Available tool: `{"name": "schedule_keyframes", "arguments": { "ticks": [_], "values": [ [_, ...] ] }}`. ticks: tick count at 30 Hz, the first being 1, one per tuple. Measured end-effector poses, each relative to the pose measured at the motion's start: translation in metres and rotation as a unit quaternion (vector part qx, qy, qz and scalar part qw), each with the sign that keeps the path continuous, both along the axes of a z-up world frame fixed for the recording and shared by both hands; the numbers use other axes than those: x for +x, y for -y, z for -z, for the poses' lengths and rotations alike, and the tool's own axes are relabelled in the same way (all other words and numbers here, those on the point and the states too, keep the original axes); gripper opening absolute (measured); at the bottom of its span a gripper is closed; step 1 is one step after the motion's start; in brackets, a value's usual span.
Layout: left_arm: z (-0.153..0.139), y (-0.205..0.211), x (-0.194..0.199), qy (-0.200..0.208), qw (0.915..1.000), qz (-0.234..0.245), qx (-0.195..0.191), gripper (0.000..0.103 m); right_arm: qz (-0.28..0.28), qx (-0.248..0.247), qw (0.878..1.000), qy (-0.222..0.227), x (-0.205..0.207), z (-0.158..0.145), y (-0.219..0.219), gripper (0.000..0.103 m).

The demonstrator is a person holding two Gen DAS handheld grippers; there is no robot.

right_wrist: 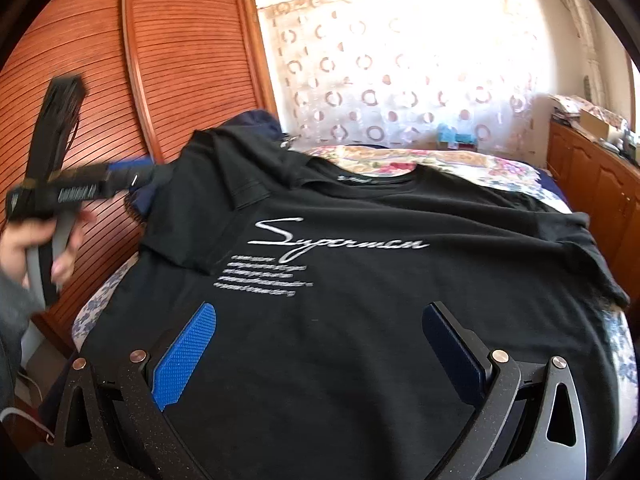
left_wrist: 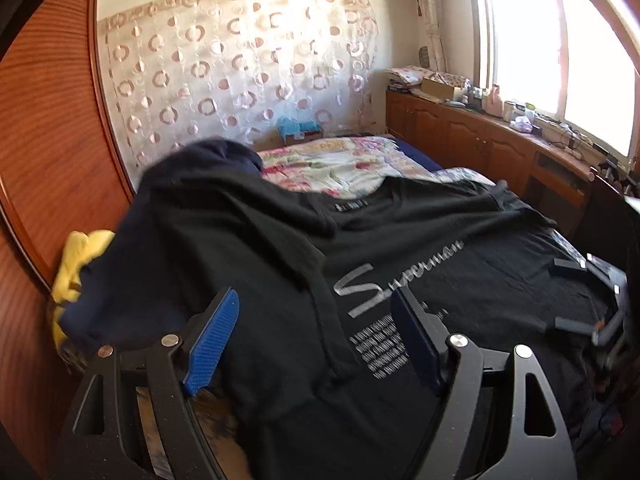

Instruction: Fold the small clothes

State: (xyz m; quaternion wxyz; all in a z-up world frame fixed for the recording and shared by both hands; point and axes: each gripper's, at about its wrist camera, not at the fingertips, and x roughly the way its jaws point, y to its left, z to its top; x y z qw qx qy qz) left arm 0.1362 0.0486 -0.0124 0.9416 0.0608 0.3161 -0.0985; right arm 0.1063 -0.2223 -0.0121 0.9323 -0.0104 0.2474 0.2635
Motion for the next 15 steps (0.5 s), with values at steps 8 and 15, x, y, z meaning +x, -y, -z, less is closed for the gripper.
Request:
{"name": "schedule_keyframes", "arguments": {
  "ticks": [8,15],
  "values": [
    [0.033,0.043,0.003,-0.025,0.9992,0.029,-0.013,0.079,0.053,0.002,0.999,-0.001,0.005,-0.006,0.047,0.103],
    [0.052,0.078,0.016,-0.048,0.9978,0.046,-0.009,0.079,0.1,-0.009,0.995,-0.002,0.002,-0.009,0.088,0.103]
  ]
}}
